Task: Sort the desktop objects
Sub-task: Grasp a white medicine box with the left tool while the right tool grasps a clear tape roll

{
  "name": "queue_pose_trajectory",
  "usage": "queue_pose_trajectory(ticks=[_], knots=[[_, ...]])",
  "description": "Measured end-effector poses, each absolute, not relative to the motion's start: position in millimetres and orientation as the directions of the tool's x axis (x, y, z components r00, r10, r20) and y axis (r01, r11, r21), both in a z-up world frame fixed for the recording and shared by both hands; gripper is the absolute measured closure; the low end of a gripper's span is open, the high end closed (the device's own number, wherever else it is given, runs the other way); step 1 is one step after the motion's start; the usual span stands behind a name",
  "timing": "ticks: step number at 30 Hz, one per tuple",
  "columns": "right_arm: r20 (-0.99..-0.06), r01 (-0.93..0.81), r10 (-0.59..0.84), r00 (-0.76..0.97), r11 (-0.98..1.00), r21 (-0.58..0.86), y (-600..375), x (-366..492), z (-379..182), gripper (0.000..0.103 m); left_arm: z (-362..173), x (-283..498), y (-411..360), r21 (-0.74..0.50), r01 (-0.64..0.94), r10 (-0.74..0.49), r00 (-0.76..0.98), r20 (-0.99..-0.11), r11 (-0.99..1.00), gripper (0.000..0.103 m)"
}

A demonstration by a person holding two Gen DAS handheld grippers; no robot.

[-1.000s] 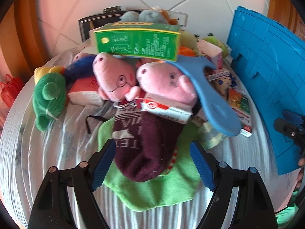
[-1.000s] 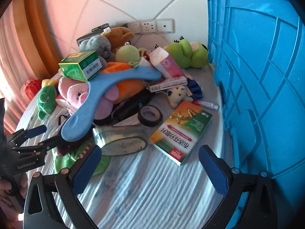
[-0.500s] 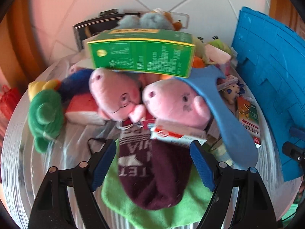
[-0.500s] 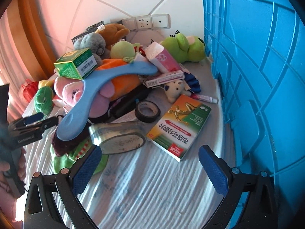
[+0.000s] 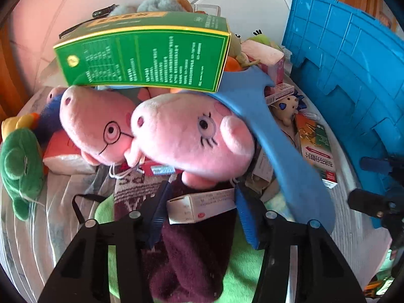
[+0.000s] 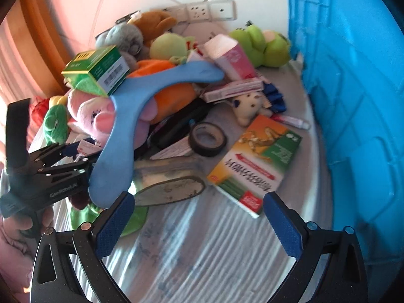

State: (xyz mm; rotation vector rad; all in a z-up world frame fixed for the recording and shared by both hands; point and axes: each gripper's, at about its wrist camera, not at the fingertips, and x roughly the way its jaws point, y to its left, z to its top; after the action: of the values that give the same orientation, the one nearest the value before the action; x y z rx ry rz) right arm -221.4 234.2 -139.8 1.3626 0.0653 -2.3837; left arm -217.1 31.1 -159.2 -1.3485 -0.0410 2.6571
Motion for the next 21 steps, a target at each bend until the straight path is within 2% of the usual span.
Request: queue_pose_trajectory(ticks=[6, 8, 10, 15, 21], knots=[[-0.857, 0.370, -0.330, -0.396, -0.911, 0.180, 221, -223, -149, 0.000, -170, -190, 27, -0.058, -0.132, 0.120, -0.530, -0.839, -0.989, 0.054], [-0.867, 0.380, -0.332, -0.372, -0.906, 0.184, 217, -222, -152, 0.012, -178, -184, 26, -0.084, -0.126, 0.136, -0.498, -0.857, -0.988, 0.054], [-0.873, 0.388, -0.333, -0.357, -0.903, 0.185, 213, -221, -154, 0.032, -180, -180, 27, -0.102, -0.117, 0.147, -0.488, -0.860, -0.988, 0.054], [-0.872, 0.431, -0.364, -0.326, -0.878, 0.206, 196, -222, -155, 0.041, -157, -180, 33, -0.065, -0.132, 0.127, -0.545, -0.829, -0.989, 0.054], [-0.870, 0.454, -0.393, -0.296, -0.860, 0.234, 180, -230, -159, 0.041, -143, -215, 36, -0.023, -0.146, 0.104, -0.575, -0.812, -0.989, 0.054]])
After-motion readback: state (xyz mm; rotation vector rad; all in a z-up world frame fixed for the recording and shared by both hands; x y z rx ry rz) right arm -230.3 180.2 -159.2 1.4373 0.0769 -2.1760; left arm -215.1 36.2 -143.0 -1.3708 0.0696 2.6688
